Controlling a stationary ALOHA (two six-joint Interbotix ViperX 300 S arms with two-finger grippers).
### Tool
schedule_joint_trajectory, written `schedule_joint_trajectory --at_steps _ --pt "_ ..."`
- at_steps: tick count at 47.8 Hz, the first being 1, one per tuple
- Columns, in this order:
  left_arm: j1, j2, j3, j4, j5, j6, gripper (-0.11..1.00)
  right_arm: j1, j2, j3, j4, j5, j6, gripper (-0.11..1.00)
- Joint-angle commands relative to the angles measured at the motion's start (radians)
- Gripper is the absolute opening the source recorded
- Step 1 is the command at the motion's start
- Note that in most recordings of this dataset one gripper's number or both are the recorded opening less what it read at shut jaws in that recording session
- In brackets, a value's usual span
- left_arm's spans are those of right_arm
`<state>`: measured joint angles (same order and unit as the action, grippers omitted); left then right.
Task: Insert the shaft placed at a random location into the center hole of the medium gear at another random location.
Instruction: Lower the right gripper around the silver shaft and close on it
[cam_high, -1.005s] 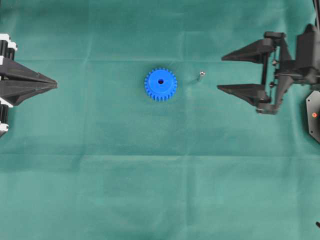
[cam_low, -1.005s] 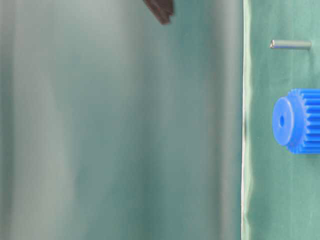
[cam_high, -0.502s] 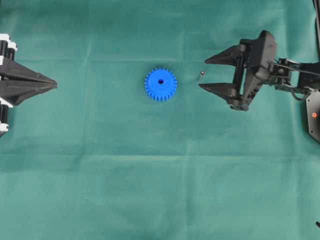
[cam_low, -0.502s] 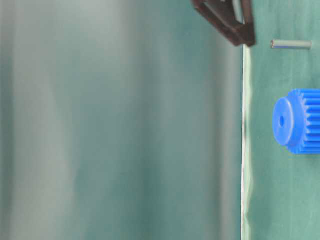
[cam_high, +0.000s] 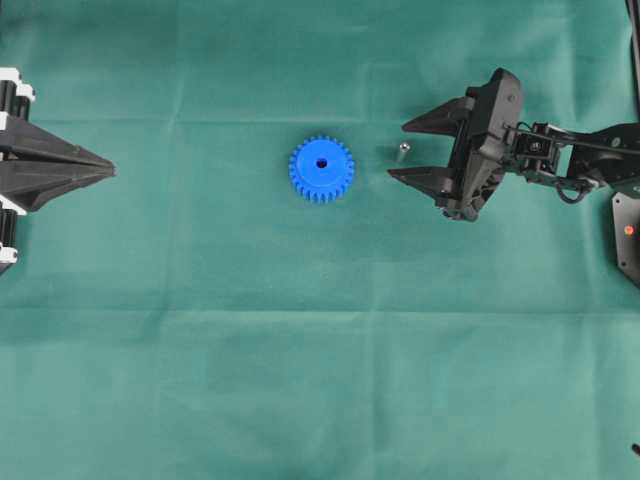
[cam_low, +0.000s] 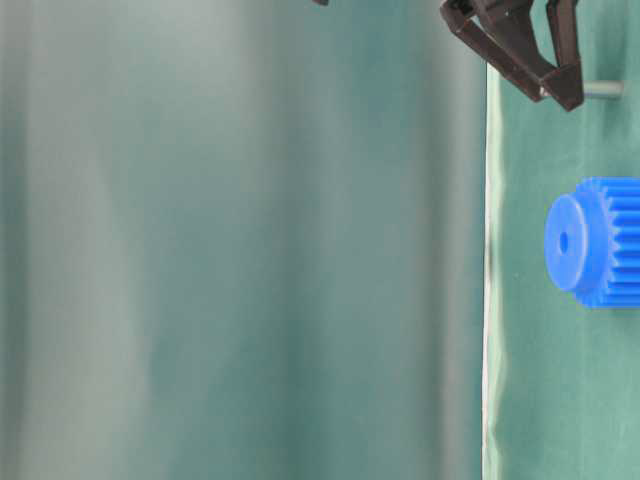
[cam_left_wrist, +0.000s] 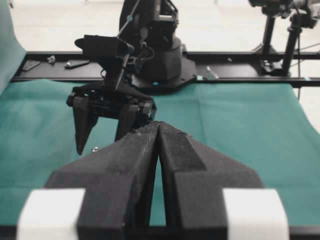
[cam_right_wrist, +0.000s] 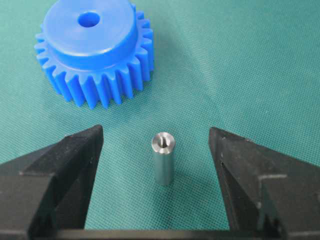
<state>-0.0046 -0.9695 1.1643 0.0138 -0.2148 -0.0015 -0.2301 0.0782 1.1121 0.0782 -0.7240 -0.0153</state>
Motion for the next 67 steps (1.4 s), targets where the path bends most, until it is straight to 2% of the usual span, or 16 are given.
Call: schedule_joint_trajectory --at_steps 1,15,18,26,28,52,67 --pt "0.003 0.008 -0.018 0.003 -0.005 0.000 0.00 -0.005 -0.008 -0.015 0.003 -0.012 -0.011 0.80" --pt "0.003 0.008 -0.018 0.002 -0.005 -0.003 0.00 -0.006 -0.008 -0.017 0.017 -0.012 -0.009 0.72" --pt "0.003 0.006 -0.018 0.003 -0.005 -0.005 0.00 -0.014 -0.008 -0.017 0.040 -0.011 -0.012 0.64" --pt "0.003 0.005 -0.018 0.003 -0.003 -0.005 0.00 -0.018 -0.008 -0.011 0.051 -0.008 -0.028 0.19" --pt "0.003 0.005 -0.018 0.002 -0.003 -0.005 0.00 -0.018 -0.008 -0.011 0.049 -0.005 -0.035 0.14" --pt "0.003 0.002 -0.018 0.003 0.003 -0.005 0.00 -0.018 -0.041 -0.018 0.049 0.040 -0.041 0.14" --pt "0.003 0.002 -0.020 0.002 0.002 -0.005 0.00 -0.018 -0.250 -0.044 0.046 0.236 -0.046 0.14"
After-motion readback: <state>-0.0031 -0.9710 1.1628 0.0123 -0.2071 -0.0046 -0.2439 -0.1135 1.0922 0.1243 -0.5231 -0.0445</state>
